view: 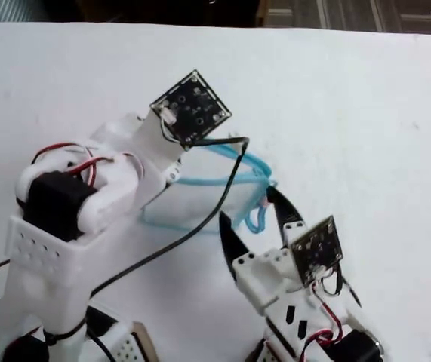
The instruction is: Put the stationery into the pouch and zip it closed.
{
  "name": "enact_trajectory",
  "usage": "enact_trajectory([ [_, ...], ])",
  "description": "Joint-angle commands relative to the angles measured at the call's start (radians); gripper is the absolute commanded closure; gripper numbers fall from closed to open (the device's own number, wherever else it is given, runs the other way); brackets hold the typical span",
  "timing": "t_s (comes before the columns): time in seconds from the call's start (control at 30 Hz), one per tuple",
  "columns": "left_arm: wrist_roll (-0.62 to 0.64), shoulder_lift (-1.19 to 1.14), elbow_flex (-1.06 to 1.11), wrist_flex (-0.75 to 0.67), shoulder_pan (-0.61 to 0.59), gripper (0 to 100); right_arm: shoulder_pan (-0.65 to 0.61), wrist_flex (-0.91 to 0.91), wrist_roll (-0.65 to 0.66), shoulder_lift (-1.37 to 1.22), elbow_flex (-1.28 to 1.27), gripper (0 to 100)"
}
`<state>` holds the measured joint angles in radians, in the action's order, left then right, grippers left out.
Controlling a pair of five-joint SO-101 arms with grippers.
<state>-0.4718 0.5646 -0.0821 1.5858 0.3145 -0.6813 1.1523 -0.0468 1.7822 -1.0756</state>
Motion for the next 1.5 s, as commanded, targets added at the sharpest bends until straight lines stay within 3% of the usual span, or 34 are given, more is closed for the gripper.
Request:
enact_trajectory([
  [0.0,-0.003,0.0,-0.024,-0.026,0.008,98,-0.018,-0.042,-0.003,-0.015,0.034,75.6],
  [0.13,-0.002,0.0,-0.024,-0.026,0.008,98,-0.018,-0.064,0.0,-0.015,0.038,91.0],
  [0.27,-0.002,0.0,-0.024,-0.026,0.008,98,-0.025,-0.062,0.003,-0.015,0.041,95.0],
  [0.47,0.002,0.0,0.004,-0.034,0.002,98,-0.071,-0.062,0.003,-0.015,0.041,94.6],
  [0.67,0.137,0.002,0.145,-0.118,-0.023,98,-0.071,-0.051,0.005,-0.015,0.058,94.5],
  [0.9,0.279,0.002,0.176,-0.264,-0.15,98,-0.068,0.081,0.005,-0.01,0.147,80.5],
  [1.27,0.278,0.003,0.183,-0.258,-0.15,98,-0.067,0.125,0.005,-0.015,0.16,79.7],
  [1.47,0.097,0.011,0.174,-0.18,-0.153,98,-0.022,0.09,0.106,-0.01,0.069,79.7],
])
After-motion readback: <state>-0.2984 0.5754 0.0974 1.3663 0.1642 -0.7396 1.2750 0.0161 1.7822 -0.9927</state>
